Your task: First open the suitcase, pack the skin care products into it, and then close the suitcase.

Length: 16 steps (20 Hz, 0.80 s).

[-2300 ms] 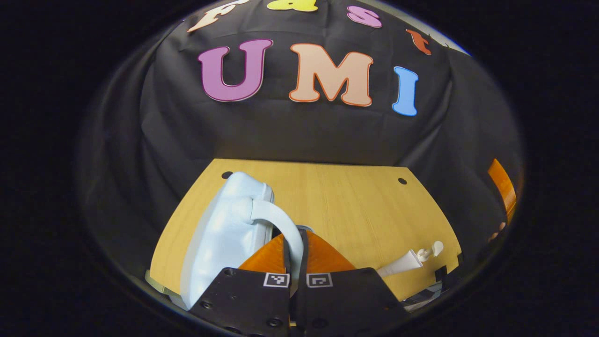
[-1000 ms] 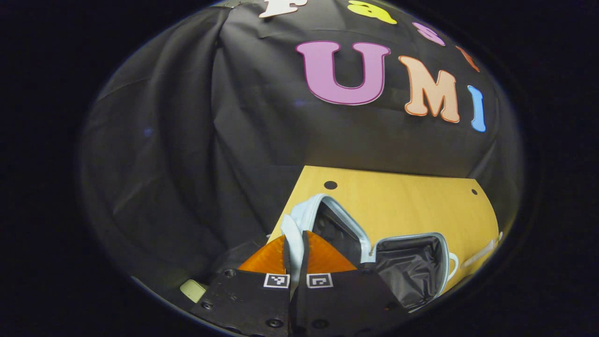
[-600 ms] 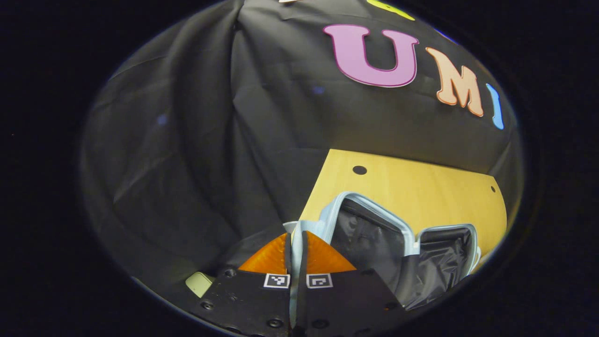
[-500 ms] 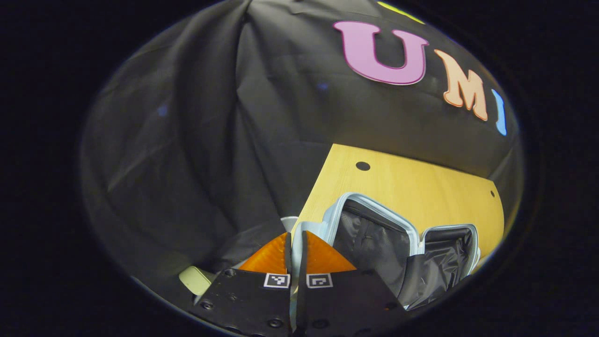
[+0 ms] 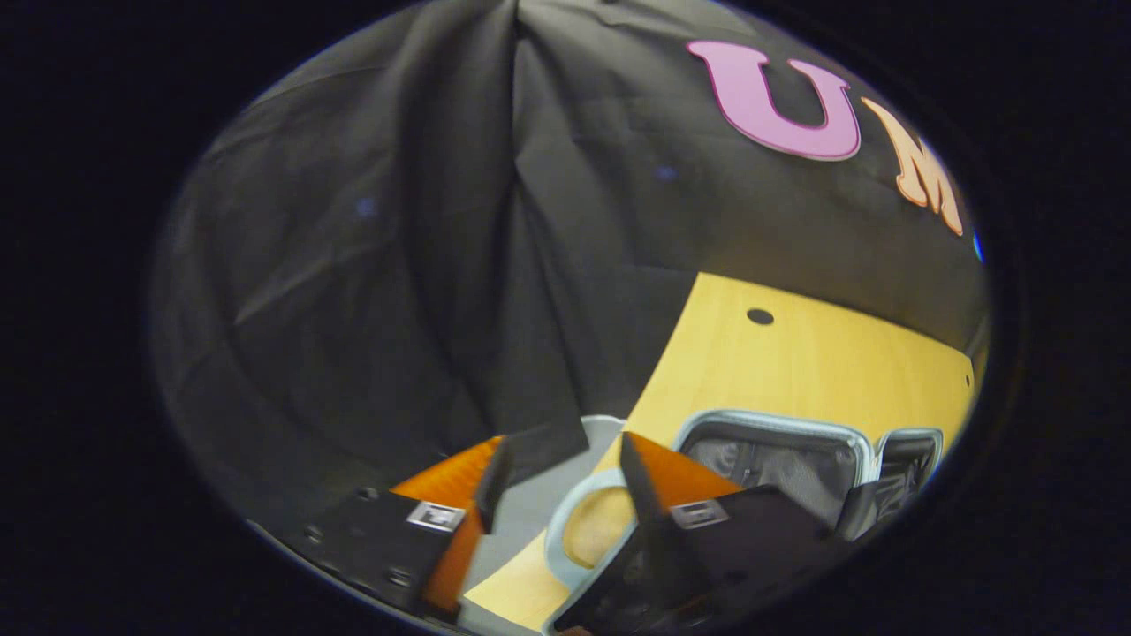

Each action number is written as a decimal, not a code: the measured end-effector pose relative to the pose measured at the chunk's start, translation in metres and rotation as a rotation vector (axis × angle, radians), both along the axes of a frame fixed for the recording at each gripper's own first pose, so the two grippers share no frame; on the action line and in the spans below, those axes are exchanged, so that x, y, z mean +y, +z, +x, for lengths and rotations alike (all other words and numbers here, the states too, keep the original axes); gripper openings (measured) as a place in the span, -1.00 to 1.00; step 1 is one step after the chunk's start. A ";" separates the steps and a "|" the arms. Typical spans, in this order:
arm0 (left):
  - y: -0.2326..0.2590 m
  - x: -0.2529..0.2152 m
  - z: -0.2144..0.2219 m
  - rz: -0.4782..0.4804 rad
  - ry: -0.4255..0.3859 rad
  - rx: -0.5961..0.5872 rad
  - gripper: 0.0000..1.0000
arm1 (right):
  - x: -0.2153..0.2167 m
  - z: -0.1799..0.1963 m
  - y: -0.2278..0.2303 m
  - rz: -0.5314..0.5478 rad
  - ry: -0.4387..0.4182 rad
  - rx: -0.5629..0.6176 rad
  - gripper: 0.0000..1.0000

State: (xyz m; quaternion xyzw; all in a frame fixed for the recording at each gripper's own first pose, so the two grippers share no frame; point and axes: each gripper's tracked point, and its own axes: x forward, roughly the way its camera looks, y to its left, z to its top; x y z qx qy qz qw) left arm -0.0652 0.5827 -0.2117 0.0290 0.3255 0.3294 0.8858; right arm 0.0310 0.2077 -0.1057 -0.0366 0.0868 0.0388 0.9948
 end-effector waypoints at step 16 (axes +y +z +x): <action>0.215 -0.307 0.086 0.138 -0.394 -0.534 0.91 | -0.109 0.001 0.043 0.084 0.012 -0.096 0.97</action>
